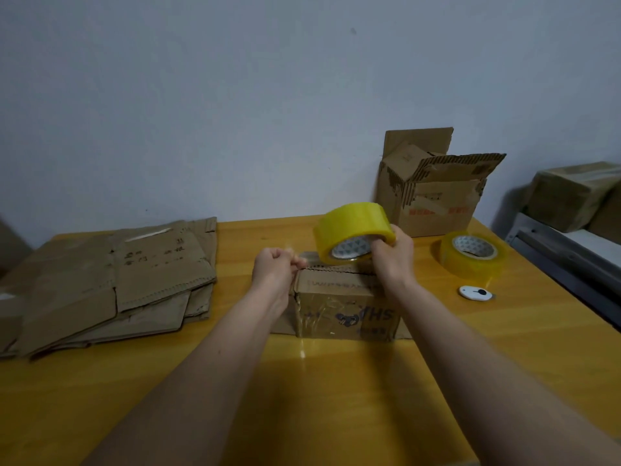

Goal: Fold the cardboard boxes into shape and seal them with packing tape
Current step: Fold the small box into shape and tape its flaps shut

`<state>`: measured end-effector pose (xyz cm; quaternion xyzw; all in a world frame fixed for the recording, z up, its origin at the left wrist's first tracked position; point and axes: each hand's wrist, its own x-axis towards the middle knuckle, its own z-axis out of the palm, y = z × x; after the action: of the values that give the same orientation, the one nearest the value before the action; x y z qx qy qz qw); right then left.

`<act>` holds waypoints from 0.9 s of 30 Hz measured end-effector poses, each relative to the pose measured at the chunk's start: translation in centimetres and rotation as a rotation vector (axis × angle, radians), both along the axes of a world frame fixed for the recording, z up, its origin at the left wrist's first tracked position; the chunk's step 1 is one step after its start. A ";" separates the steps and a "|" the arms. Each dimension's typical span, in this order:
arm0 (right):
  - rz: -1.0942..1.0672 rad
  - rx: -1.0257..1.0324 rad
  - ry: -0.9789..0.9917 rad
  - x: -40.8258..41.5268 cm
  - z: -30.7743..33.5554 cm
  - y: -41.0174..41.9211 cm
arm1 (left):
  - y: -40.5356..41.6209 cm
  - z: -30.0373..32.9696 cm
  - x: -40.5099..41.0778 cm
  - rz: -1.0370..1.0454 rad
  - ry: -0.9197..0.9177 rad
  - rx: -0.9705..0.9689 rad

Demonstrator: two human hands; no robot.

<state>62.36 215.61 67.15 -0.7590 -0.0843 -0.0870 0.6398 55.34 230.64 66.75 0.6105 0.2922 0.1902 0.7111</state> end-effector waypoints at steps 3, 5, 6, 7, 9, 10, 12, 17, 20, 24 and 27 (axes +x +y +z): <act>0.017 -0.001 -0.028 0.0 0.0 0.0 | -0.1 0.3 0.2 0.025 0.007 -0.015; 0.026 -0.001 -0.082 -0.1 0.0 0.0 | -0.3 0.3 0.3 0.059 0.024 -0.007; 0.027 -0.008 -0.111 -0.2 0.0 0.1 | -0.4 0.3 0.4 0.079 0.030 -0.002; 0.027 -0.019 -0.135 -0.3 0.0 0.2 | -0.4 0.3 0.4 0.095 0.034 -0.004; 0.025 -0.045 -0.150 -0.3 -0.1 0.4 | -0.1 0.4 0.4 0.104 0.031 -0.050; 0.023 -0.065 -0.154 -0.4 0.0 0.5 | 0.2 0.4 0.5 0.102 0.025 -0.099; 0.022 -0.106 -0.163 -0.4 -0.1 0.6 | 0.7 0.4 0.3 0.101 0.034 -0.182; 0.034 -0.112 -0.169 -0.7 -0.1 0.9 | 0.8 -1.0 -0.2 0.123 0.172 -0.185; 0.078 -0.120 -0.126 -0.6 0.0 0.7 | 0.6 -1.5 -0.4 0.100 0.213 -0.189; 0.130 -0.164 -0.047 -0.7 0.3 0.4 | 0.5 -1.5 -0.2 0.135 0.177 -0.229; 0.133 -0.220 -0.040 -0.8 0.5 0.6 | 0.6 -1.9 0.1 0.124 0.198 -0.179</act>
<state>61.53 216.20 67.67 -0.8154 -0.1560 -0.0499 0.5553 55.40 231.19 64.89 0.5414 0.4137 0.1458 0.7173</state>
